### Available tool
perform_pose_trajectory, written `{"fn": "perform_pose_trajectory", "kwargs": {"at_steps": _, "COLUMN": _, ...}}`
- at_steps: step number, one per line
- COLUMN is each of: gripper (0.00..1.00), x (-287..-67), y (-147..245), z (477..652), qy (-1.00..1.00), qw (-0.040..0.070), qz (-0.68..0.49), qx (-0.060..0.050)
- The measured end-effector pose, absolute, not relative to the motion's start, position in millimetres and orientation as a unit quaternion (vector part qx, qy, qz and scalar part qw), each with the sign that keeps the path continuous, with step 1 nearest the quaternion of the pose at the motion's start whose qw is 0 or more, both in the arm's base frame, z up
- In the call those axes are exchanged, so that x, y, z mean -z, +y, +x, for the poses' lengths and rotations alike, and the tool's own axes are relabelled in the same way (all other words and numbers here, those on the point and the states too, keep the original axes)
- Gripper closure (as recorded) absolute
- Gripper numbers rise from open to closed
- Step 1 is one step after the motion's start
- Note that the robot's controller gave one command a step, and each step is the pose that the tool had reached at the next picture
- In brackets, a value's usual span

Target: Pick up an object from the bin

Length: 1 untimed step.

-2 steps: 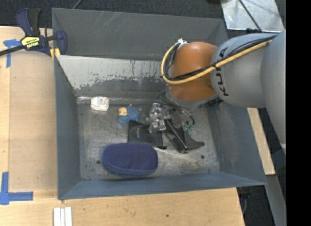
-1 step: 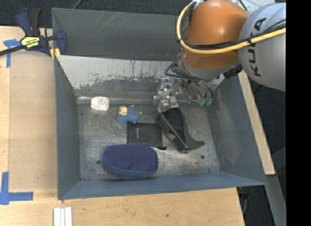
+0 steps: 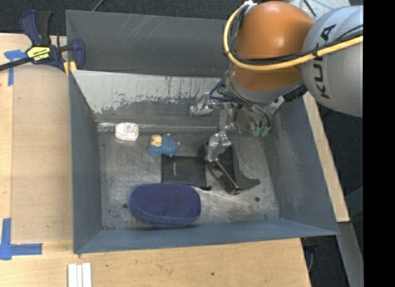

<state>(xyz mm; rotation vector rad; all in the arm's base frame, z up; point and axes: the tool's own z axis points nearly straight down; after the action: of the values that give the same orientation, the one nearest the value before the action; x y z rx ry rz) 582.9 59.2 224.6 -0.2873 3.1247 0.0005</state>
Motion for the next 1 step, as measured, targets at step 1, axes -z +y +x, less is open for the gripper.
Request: {"fn": "perform_pose_trajectory", "kwargs": {"at_steps": 1, "gripper": 0.00, "x": -82.4, "y": 55.4, "z": 590.1, "qy": 0.972, "qw": 0.001, "qz": -0.236, "qx": 0.000}}
